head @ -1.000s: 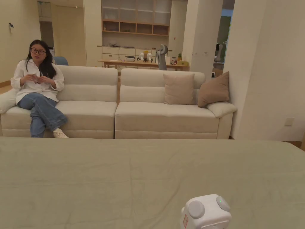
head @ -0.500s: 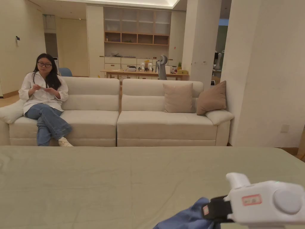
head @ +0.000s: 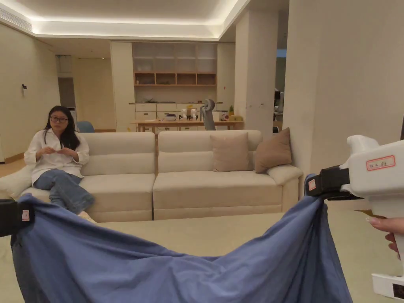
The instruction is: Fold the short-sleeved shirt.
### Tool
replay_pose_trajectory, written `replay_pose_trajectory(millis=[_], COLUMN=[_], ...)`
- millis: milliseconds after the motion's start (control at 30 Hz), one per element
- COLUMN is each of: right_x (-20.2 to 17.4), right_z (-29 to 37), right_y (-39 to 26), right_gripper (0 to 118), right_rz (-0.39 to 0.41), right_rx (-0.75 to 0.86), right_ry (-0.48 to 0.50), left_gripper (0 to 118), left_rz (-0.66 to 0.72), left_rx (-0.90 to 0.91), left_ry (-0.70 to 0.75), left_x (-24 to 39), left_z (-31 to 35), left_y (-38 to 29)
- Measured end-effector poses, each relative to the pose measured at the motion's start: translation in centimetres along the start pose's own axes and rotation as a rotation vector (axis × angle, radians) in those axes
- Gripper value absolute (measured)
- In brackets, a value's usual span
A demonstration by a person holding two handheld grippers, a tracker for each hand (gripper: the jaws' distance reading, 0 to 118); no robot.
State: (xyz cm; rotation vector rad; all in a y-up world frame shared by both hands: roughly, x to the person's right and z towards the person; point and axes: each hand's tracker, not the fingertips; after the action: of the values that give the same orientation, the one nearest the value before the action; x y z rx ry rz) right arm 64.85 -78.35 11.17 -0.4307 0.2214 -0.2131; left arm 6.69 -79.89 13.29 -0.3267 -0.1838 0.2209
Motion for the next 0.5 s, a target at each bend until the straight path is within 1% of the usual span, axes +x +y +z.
replay_pose_trajectory(millis=[100,200,300,367,500], right_x=[0.3,0.1,0.6,0.8,1.2], right_z=[-0.6,-2.0,-4.0,-5.1,-7.3], right_y=[2.7,5.5,8.1,9.6,12.1], right_gripper=[2,2,2,2,2], right_rz=[-0.024,-0.018,-0.035,-0.030,-0.023], right_rx=[0.040,0.073,0.101,0.139,0.178], right_ry=[-0.012,-0.046,-0.064,-0.096,-0.124], left_gripper=[1,1,1,1,1], left_rz=[-0.007,0.013,0.026,0.033,0.038], left_rx=[0.013,0.021,0.052,0.078,0.136], left_ry=[0.026,0.045,0.072,0.086,0.113], left_x=[0.1,-0.2,-0.3,-0.4,-0.6], left_z=[-1.4,-3.4,-5.4,-6.7,-9.2], left_y=[2.4,4.4,6.3,7.8,9.8])
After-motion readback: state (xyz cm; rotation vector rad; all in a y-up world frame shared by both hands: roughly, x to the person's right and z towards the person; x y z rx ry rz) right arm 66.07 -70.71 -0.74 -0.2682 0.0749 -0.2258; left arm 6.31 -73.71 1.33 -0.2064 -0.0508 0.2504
